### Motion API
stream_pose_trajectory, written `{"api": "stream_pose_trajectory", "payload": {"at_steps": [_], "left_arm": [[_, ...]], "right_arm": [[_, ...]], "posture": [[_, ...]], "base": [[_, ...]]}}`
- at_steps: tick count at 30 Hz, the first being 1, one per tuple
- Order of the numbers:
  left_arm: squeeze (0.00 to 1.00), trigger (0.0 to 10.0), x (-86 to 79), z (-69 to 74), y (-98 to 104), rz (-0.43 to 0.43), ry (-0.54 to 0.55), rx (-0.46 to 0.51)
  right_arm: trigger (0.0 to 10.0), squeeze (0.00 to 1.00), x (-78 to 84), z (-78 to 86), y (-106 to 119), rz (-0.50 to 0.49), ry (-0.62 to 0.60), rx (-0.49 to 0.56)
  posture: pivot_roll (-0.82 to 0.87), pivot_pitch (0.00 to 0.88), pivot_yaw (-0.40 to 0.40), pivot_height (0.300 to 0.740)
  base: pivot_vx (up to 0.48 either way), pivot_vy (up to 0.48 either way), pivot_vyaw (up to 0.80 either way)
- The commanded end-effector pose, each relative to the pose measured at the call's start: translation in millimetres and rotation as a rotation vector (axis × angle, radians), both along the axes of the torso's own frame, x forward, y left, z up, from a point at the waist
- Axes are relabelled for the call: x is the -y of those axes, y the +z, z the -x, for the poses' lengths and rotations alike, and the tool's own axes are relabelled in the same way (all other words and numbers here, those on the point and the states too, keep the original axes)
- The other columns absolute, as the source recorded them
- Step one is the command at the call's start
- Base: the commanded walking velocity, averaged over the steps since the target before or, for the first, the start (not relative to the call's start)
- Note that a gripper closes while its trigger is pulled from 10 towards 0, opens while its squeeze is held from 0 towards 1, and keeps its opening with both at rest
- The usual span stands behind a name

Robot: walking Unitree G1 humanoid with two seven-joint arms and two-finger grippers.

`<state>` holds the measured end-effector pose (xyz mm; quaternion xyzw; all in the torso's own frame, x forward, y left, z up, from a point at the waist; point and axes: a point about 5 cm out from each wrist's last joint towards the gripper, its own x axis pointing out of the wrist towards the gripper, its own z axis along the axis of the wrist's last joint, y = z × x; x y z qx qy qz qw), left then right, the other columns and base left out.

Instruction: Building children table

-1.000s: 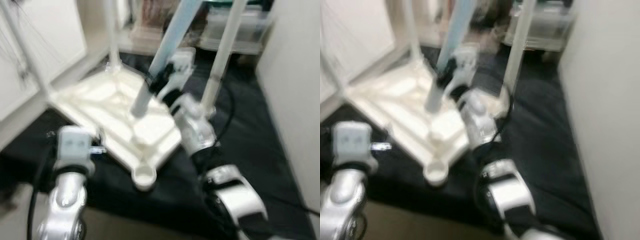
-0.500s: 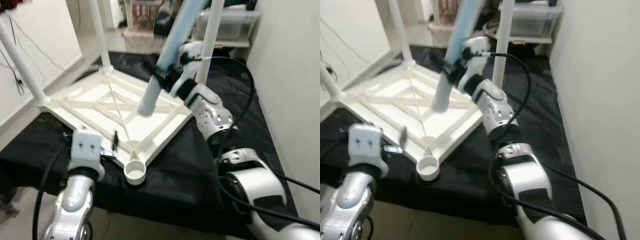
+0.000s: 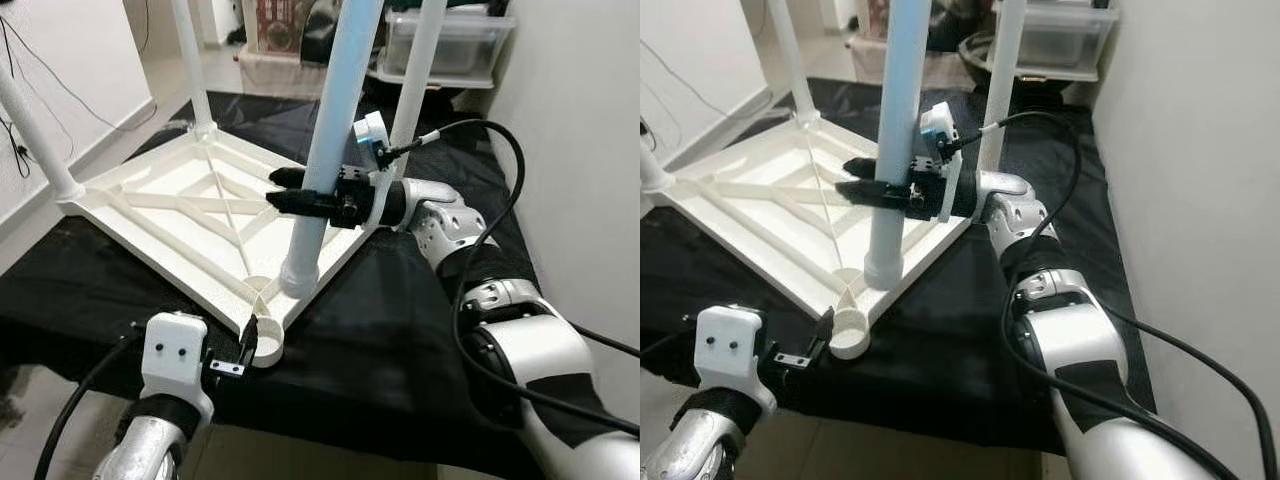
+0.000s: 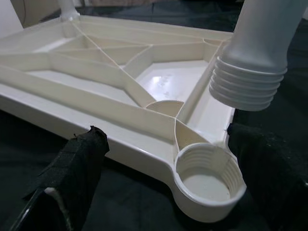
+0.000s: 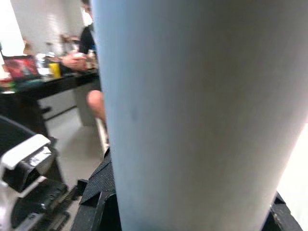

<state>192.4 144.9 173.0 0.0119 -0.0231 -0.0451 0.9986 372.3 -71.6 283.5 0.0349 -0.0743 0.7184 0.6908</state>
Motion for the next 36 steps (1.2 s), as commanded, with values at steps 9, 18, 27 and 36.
{"api": "stream_pose_trajectory", "payload": {"at_steps": [9,18,27,36], "left_arm": [[0.0,10.0,-0.2,8.1,2,0.008,-0.003,-0.022],[0.0,10.0,2.2,8.8,2,0.011,0.003,-0.022],[0.0,10.0,4.6,7.1,3,0.01,0.008,-0.018],[0.0,10.0,14.0,18.1,-4,0.035,-0.112,-0.078]], "right_arm": [[10.0,0.0,0.3,-1.1,20,-0.117,0.031,-0.007],[10.0,0.0,1.4,0.2,17,-0.091,0.064,0.002],[10.0,0.0,0.9,1.8,15,-0.084,0.093,0.006],[10.0,0.0,6.1,7.2,13,-0.004,0.142,0.076]], "posture": [[0.08,0.235,-0.024,0.734],[0.08,0.222,-0.023,0.734],[0.08,0.205,-0.024,0.734],[0.09,0.219,-0.024,0.734]], "base": [[0.0,0.397,0.0],[0.0,0.0,0.0],[0.0,0.0,0.0],[0.0,0.0,0.0]]}}
